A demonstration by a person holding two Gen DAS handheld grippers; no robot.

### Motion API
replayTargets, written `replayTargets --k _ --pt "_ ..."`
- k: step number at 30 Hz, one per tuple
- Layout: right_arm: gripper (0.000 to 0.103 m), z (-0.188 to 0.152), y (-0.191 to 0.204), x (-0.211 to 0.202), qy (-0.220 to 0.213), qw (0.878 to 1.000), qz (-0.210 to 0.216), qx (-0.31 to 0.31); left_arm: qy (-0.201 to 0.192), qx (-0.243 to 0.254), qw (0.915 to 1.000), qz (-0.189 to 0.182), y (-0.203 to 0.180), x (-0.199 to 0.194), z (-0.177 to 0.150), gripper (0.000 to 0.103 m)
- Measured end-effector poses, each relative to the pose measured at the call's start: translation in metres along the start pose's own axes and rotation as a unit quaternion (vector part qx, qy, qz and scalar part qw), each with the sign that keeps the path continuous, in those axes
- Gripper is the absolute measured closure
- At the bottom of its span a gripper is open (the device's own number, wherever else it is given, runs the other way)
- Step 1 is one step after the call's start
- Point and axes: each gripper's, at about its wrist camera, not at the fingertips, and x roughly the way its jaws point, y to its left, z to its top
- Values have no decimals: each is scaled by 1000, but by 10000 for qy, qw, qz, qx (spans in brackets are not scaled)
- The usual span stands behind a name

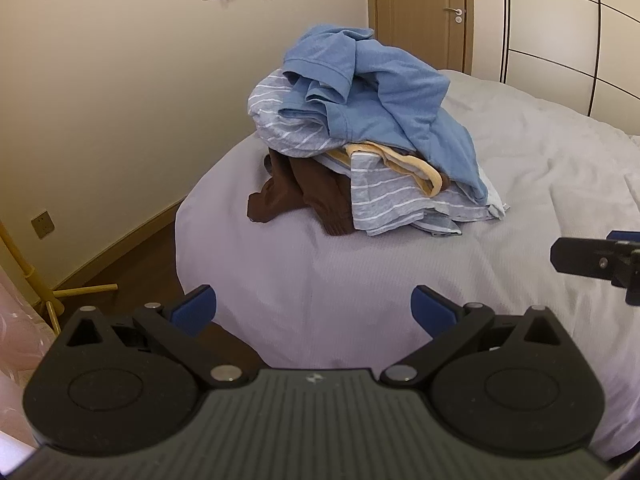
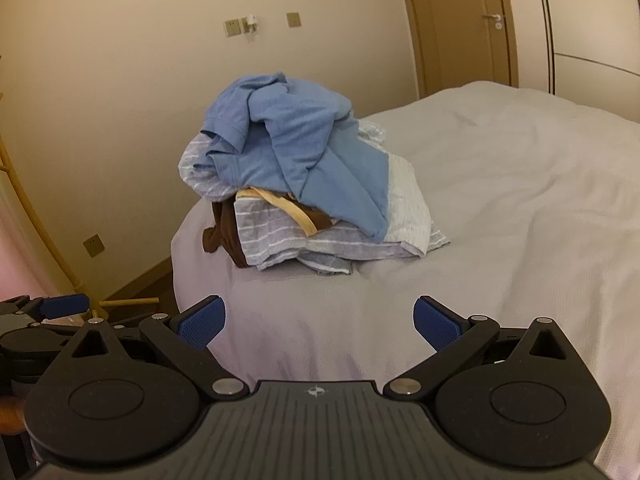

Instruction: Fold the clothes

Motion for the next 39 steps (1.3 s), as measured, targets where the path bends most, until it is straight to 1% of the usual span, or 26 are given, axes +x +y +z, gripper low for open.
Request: replayTargets --k 5,10,13,16,19,21,24,25,26,28,30,31,32,33,34,35,36,37,38,39 --pt "0 -1 -2 -1 48 10000 21 -6 -28 53 10000 -16 -2 -4 2 1" --pt "0 0 -4 -6 20 10000 16 16 -228 232 9995 -65 -1 -13 7 1" --pt "0 3 -3 -8 -61 9999 13 -103 -465 356 9983 -43 7 -12 20 1" --pt "0 11 0 -7 -170 9990 28 -418 -809 542 9952 62 14 -3 38 1" --pt "0 27 1 1 -375 9953 93 -886 -1143 852 9897 151 18 17 60 1" --pt "0 38 2 6 -516 9913 138 -1204 -1360 1138 9840 154 19 36 75 2" --pt "0 60 5 29 -762 9811 -12 -1777 -1629 1685 9721 3 13 67 97 13" --pt "1 67 6 39 -805 9779 -45 -1929 -1645 1848 9689 -27 10 78 105 22" --pt "4 73 7 50 -840 9746 -75 -2075 -1663 2014 9653 -54 7 89 112 26" --pt "9 87 9 74 -932 9672 -110 -2362 -1753 2342 9562 -4 1 112 124 28" --pt "10 97 12 98 -965 9608 -79 -2599 -1753 2501 9522 29 -1 133 135 28" --pt "10 102 14 110 -963 9575 -55 -2718 -1752 2580 9501 45 -3 143 141 31" --pt "10 105 16 121 -974 9547 -33 -2810 -1751 2655 9481 57 -4 153 146 40" --pt "11 108 18 131 -989 9520 -10 -2896 -1736 2699 9471 18 -4 160 150 46" --pt "11 110 20 141 -1001 9491 -11 -2986 -1722 2740 9462 -21 -5 167 154 64" --pt "12 112 23 151 -1011 9461 -19 -3078 -1700 2748 9463 -69 -5 171 157 88" --pt "16 114 25 159 -1025 9441 -29 -3134 -1686 2753 9464 -87 -5 173 159 99" --pt "20 115 25 166 -1022 9432 -34 -3161 -1681 2754 9465 -108 -5 174 161 101" --pt "34 117 26 173 -1013 9426 -38 -3182 -1764 2715 9460 -175 -5 167 163 102" --pt "58 120 24 174 -1022 9451 -1 -3105 -1847 2675 9454 -241 -6 161 165 102"
